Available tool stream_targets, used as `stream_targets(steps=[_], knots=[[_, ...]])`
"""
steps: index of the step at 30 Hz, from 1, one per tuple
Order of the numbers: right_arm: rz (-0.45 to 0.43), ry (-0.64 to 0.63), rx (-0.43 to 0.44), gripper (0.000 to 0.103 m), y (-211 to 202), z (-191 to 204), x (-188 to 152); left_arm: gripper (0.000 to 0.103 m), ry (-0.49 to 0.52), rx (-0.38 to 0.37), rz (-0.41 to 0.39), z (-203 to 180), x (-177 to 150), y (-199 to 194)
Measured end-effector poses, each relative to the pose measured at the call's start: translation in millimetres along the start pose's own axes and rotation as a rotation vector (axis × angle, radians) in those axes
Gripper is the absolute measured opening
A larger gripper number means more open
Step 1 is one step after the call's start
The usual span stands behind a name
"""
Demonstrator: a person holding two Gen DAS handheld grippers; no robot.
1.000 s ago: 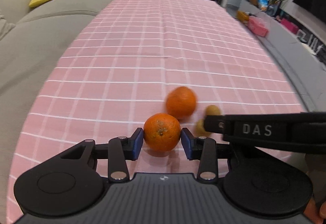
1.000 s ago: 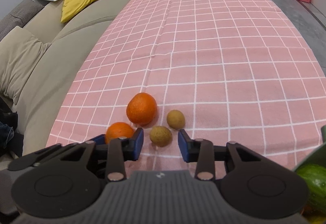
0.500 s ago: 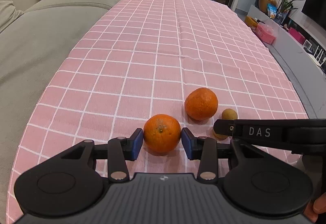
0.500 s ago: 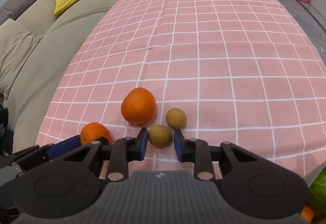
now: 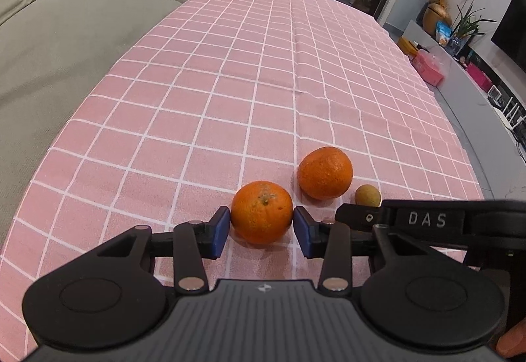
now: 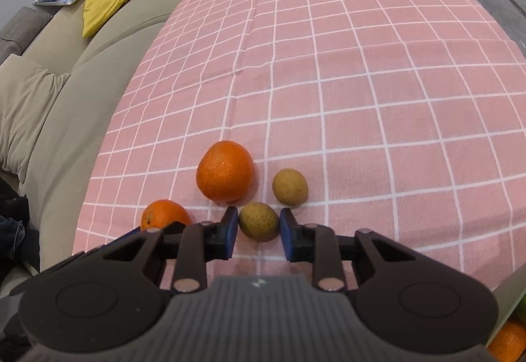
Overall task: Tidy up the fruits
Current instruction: 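Carry the orange with the left tool while the right tool carries the kiwi to the colander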
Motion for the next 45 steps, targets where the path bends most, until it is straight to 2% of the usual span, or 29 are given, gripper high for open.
stream_targets(steps=[7,14,21,26,31,45], knots=[[-0.025,-0.033,0.008,0.023,-16.8,4.8,-2.5,0.047,0.023,0.024,-0.015,-8.3,3.1,-14.7],[-0.091,-0.091,0.002,0.023,-59.9,9.6,-11.3,0.047,0.026,-0.008,-0.066,-18.8,5.1,-47.5],[-0.175,-0.174,-0.019,0.024,-119.6,13.0,-27.6,0.047,0.047,-0.089,-0.095,-39.4,4.9,-89.3],[-0.198,-0.200,-0.048,0.024,-155.4,2.2,-49.8,0.047,0.047,-0.169,-0.108,-55.7,1.6,-113.8],[-0.210,-0.210,-0.096,0.024,-187.6,-13.3,-71.7,0.047,0.093,-0.243,-0.106,-82.3,-6.6,-129.4],[-0.232,-0.179,-0.221,0.024,-234.9,-76.1,-116.8,0.047,0.272,-0.385,0.010,-163.2,-39.9,-124.3]])
Point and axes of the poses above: each gripper's, at about its wrist camera, not at the fingertips, and y roughly the way its jaws point, z to its left, x to its top, the point moved 3 cm from there along y, roughly the way its jaws point, and after that the axes turned 7 degrees about z, right-handed, at the moved point
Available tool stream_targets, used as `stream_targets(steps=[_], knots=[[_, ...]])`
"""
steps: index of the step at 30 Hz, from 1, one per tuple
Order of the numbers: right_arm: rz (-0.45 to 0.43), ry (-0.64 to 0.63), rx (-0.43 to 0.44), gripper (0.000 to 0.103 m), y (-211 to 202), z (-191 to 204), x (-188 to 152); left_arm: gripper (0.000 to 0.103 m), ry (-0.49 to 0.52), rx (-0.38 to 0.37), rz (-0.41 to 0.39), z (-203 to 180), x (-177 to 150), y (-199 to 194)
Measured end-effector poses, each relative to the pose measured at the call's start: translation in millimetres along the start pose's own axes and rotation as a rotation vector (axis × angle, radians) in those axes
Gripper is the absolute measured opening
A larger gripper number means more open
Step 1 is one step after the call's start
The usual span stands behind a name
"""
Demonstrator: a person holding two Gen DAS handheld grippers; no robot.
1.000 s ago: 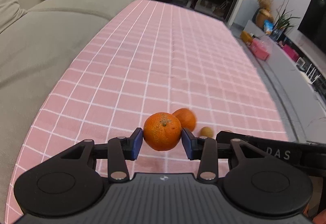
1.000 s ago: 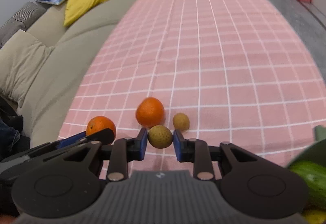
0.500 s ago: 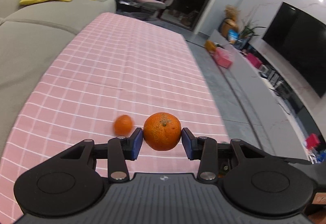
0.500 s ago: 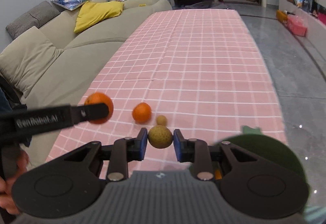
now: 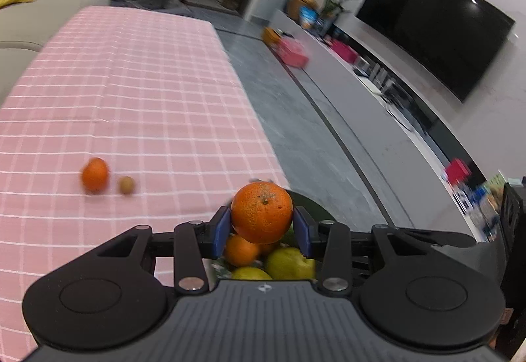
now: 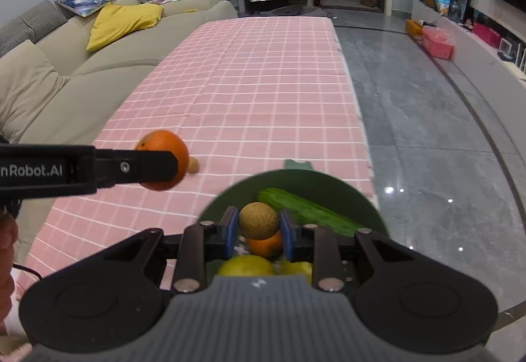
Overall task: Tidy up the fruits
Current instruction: 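Carry the orange with the left tool while the right tool carries the kiwi to the colander, then lower the orange and kiwi into the colander and open both tools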
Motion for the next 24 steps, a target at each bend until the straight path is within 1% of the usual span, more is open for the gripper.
stream_targets(steps=[2,6,11,13,16,20,24], knots=[[0.004,-0.007,-0.009,0.024,-0.7,-4.2,-4.4,0.047,0.014,-0.023,0.023,-7.4,-2.2,7.6],[0.027,-0.012,-0.018,0.024,2.7,-13.1,-11.3,0.047,0.045,-0.037,0.068,-19.8,-8.5,22.9],[0.053,-0.010,-0.031,0.024,11.1,-19.0,-13.4,0.047,0.052,-0.049,0.127,-21.6,-13.5,42.1],[0.065,-0.004,-0.035,0.024,14.8,-22.6,-14.0,0.047,0.034,-0.071,0.154,-19.1,-14.4,49.9],[0.089,-0.005,-0.039,0.024,22.1,-24.6,-15.4,0.047,-0.020,-0.113,0.189,-9.2,-15.3,58.1],[0.114,-0.002,-0.041,0.024,31.1,-24.6,-19.0,0.047,-0.044,-0.106,0.218,-0.9,-17.7,65.6],[0.149,-0.001,-0.049,0.024,40.7,-25.4,-21.0,0.047,-0.082,-0.121,0.244,4.0,-18.4,72.9]])
Point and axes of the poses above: each gripper's, at about its wrist camera, not at the fingertips, and y roughly the way its jaws point, z to its left, x to its top, the point moved 3 cm from there along y, roughly the way its jaws point, and after that the axes turned 7 degrees about z, right-handed, at the moved point
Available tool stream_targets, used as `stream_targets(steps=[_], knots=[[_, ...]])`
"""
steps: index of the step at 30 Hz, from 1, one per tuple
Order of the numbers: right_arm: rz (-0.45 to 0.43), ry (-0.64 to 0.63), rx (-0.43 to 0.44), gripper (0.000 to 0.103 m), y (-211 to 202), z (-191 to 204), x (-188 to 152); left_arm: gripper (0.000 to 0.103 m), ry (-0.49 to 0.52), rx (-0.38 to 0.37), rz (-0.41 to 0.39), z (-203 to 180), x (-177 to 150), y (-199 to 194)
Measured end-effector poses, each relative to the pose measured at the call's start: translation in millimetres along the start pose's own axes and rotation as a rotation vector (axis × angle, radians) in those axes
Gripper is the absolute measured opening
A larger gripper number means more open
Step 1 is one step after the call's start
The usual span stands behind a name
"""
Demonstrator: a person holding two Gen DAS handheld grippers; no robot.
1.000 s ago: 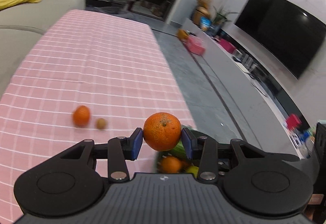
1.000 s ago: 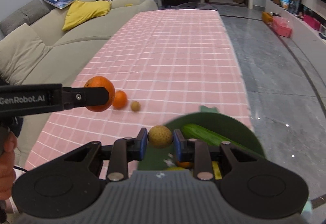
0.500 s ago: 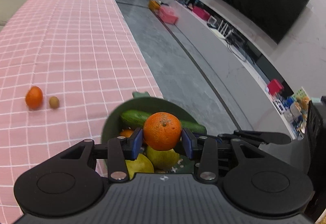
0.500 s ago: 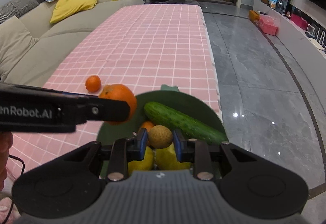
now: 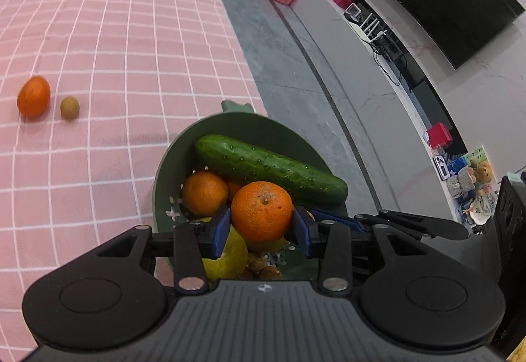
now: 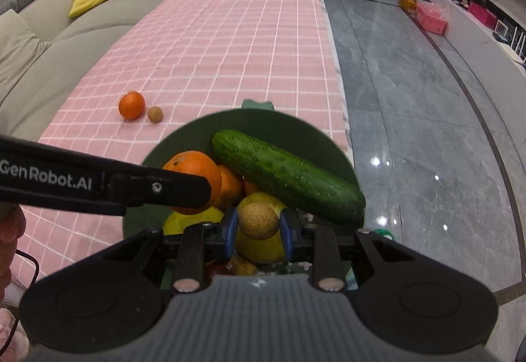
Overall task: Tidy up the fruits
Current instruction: 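Lower the orange and kiwi into the colander and open both tools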
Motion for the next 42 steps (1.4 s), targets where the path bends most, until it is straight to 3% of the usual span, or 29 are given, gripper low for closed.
stream_targets(steps=[8,17,26,31,42], knots=[[0.049,-0.020,-0.010,0.024,5.3,0.0,-5.1,0.047,-0.017,0.010,0.064,1.9,-1.6,15.2],[0.146,-0.021,-0.035,0.024,21.2,-0.2,-8.1,0.047,-0.007,0.008,0.070,-0.5,-3.6,14.7],[0.107,0.009,-0.013,0.037,4.5,-7.5,-11.6,0.047,0.020,0.011,0.108,-6.8,-9.1,11.3],[0.098,-0.079,-0.064,0.037,-8.7,-7.0,-21.5,0.047,0.029,0.005,0.190,-13.0,-17.5,21.7],[0.091,-0.109,-0.030,0.037,-11.5,-7.4,-28.3,0.047,-0.035,-0.013,0.256,-9.3,-27.0,36.4]])
Point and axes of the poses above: each gripper's, at about its wrist camera, not at the fingertips, and y roughly the way its jaws point, z to its left, x to its top, the point moved 3 cm from there along y, roughly the way its jaws point, and after that the axes turned 7 degrees about z, right-handed, at the moved point
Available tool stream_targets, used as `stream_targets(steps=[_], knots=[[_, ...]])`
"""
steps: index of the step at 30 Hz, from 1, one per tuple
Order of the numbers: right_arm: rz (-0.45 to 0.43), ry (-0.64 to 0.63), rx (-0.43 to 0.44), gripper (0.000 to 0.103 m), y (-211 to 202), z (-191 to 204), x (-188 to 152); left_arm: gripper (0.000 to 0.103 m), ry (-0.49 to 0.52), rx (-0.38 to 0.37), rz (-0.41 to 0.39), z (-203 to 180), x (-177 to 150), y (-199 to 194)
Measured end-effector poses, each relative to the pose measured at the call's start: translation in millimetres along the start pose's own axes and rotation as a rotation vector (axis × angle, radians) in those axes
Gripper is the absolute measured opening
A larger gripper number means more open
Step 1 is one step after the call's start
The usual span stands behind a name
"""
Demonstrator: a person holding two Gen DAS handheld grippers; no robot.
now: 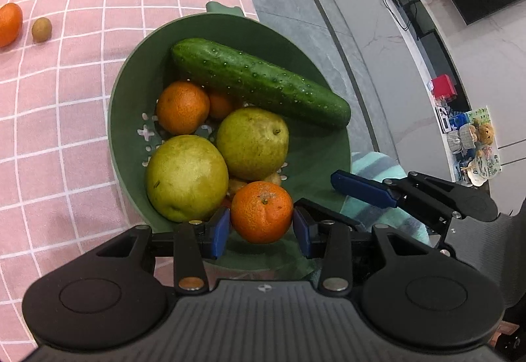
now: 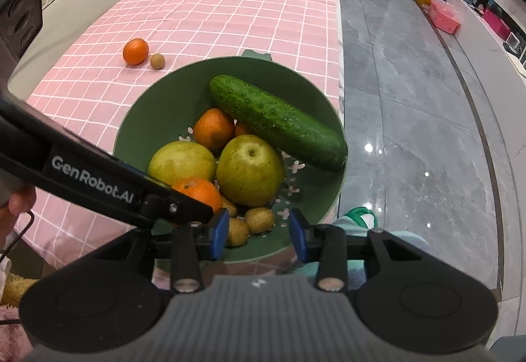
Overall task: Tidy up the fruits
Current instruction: 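Lower the orange and kiwi into the colander and open both tools, then withdraw both open tools toward the last orange and kiwi on the table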
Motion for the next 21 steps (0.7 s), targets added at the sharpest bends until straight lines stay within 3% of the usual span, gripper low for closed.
stream_targets(steps=[12,18,21], knots=[[-0.012,0.006,-0.004,0.037,-3.0,-0.6,-1.5,0.053,-0.009,-0.030,0.017,1.2,-0.3,-2.7],[-0.038,0.004,-0.020,0.038,-10.4,2.7,1.4,0.053,0.042,0.005,-0.041,-3.3,-0.4,-27.5],[-0.059,0.016,-0.023,0.046,-16.4,5.7,4.6,0.053,0.069,0.058,-0.096,-3.7,-1.2,-46.0]])
Point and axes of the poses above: each gripper's, at about its wrist camera, not at the fingertips, and y roughly the way its jaws point, z to its left, x to its top, the point moved 3 cm from there along y, roughly the way its jaws point, and after that the axes turned 7 degrees about z, right-handed, at the moved point
